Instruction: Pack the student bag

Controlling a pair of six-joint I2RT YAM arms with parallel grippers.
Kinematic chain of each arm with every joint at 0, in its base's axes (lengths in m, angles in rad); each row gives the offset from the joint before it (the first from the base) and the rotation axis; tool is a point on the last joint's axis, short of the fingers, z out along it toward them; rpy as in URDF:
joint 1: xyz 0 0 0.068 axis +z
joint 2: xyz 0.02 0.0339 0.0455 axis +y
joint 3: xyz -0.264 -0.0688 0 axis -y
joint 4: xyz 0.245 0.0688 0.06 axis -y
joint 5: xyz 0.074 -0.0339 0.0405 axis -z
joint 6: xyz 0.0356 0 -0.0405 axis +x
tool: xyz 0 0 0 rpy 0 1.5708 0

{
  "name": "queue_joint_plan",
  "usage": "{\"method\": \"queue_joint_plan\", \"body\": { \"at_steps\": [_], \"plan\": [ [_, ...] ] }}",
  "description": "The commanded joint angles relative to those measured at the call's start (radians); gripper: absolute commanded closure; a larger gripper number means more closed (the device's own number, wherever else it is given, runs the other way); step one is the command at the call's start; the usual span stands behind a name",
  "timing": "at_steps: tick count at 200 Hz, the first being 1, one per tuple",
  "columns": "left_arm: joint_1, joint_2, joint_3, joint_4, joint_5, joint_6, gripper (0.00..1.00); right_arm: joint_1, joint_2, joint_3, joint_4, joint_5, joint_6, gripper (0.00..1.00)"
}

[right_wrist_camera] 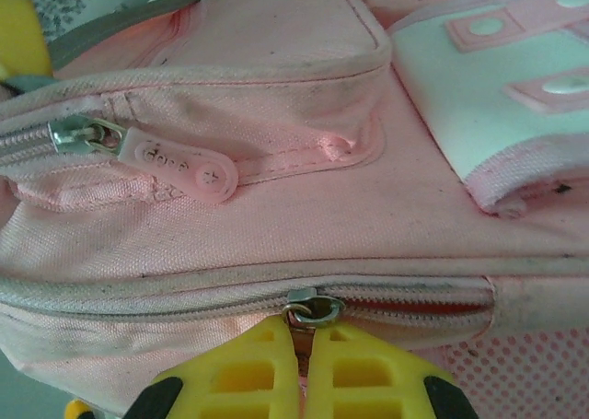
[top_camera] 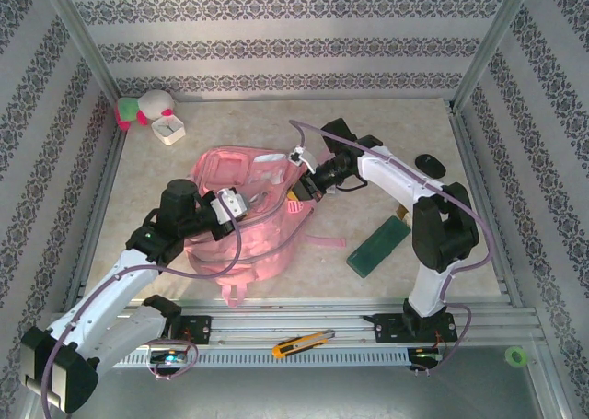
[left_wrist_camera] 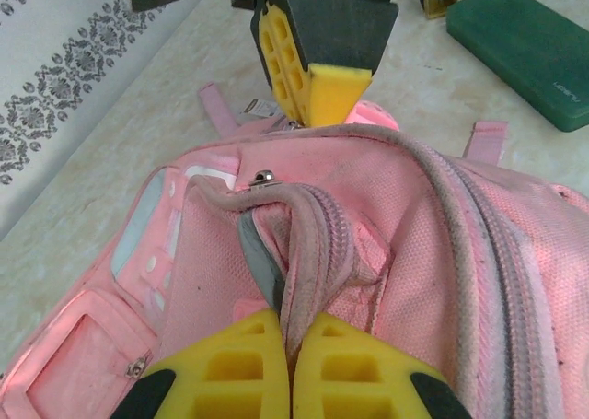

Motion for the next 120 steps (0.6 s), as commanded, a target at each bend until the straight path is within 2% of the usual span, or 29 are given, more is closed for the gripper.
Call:
{"method": "queue_joint_plan", "body": {
  "at_steps": [1, 41, 59, 77, 94, 113, 120],
  "plan": [
    [0.004, 0.012, 0.037, 0.067, -0.179, -0.014, 1.0, 0.034, -0.084, 0.0, -0.029, -0.11, 0.168, 1.0],
    [-0.001, -0.008, 0.025, 0.031, -0.115, 0.071, 1.0, 0.021, -0.071, 0.042, -0.012, -0.068, 0.357, 1.0],
    [-0.005, -0.013, 0.019, 0.028, -0.07, 0.09, 1.0, 0.028, -0.049, 0.058, -0.02, -0.075, 0.347, 1.0],
    [-0.008, -0.007, 0.022, 0.037, -0.074, 0.074, 1.0, 0.03, -0.038, 0.066, -0.029, -0.056, 0.338, 1.0],
    [-0.008, -0.016, 0.02, 0.04, -0.061, 0.075, 1.0, 0.026, -0.049, 0.063, -0.053, -0.011, 0.26, 1.0],
    [-0.006, -0.048, -0.002, 0.054, -0.009, 0.089, 1.0, 0.005, -0.082, 0.026, -0.045, 0.116, 0.126, 0.78],
    [-0.001, -0.066, -0.012, 0.065, 0.018, 0.082, 1.0, -0.004, -0.093, 0.009, -0.031, 0.125, 0.057, 0.65]
  ]
}}
